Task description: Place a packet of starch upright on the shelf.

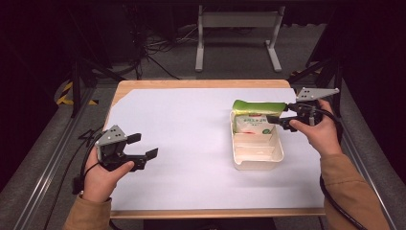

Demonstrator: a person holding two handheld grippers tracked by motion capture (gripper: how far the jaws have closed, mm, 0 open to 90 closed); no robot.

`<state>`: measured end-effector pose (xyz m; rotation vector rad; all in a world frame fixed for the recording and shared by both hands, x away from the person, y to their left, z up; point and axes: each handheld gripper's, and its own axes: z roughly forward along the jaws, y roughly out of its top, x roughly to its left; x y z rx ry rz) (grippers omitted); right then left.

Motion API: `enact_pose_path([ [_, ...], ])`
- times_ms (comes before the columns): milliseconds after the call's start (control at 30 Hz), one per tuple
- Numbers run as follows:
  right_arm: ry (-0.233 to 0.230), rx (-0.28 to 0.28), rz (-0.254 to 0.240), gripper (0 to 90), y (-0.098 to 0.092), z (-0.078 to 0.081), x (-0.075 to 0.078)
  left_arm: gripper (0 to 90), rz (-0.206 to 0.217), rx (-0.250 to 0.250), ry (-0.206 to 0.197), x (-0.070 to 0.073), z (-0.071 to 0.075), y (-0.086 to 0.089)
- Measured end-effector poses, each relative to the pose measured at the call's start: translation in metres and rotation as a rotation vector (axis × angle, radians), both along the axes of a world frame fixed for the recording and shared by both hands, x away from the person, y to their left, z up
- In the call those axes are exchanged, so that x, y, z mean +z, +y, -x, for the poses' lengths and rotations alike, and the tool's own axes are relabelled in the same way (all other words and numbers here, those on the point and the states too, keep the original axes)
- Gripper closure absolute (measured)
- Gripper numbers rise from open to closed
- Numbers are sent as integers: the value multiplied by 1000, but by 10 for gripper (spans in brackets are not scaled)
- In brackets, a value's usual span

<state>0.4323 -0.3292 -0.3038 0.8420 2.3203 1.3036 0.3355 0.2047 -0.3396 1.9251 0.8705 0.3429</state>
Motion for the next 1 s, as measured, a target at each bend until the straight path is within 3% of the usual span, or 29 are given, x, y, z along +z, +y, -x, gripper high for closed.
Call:
enact_pose_path([
  [500,-66,-99,-14,313,-33,41,5,183,13,28,8,-13,3,16],
  [900,-53,-162,-50,287,-55,66,-29,184,36,45,12,-29,-5,27],
  [1000,-39,-179,-64,286,-62,70,-46,184,50,57,12,-34,-8,30],
])
